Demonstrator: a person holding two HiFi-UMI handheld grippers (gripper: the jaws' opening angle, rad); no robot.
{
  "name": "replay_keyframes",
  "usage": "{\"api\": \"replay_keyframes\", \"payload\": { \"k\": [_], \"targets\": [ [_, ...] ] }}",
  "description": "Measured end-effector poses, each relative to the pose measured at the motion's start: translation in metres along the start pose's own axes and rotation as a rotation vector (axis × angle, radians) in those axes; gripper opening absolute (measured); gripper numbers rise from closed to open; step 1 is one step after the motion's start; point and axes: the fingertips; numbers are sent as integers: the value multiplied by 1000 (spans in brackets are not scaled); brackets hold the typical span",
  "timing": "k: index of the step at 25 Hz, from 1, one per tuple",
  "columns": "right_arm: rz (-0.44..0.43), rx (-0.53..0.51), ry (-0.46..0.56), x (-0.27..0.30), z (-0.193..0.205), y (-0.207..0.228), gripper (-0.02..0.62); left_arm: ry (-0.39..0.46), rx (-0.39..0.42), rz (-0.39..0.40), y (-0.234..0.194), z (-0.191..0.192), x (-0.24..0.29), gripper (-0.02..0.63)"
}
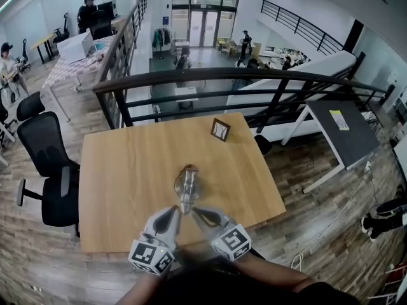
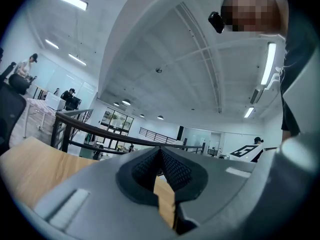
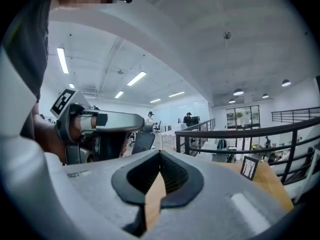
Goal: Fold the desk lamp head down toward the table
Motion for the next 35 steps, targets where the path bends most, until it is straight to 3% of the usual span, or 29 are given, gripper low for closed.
{"api": "replay_keyframes", "payload": {
  "k": [8,18,26,35],
  "targets": [
    [-43,45,28,-73,3,-5,3,-2,38,-22,76,10,-9,2],
    [-78,73,3,-184,40,-23,3,-26,-15,-53,191,51,-38,2],
    [-137,59,25,-225,41,-64,3,-25,14,-131,227,45,-86,2],
    [-134,52,53,-235,36,-107,3,-15,43,-117,234,41,-126,2]
  ]
}}
Point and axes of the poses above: the fingertips, and each gripper's own axes: x forward along the fingers, y to its right, z out of its underside, and after that the axes turned 10 degrees about x, right-handed
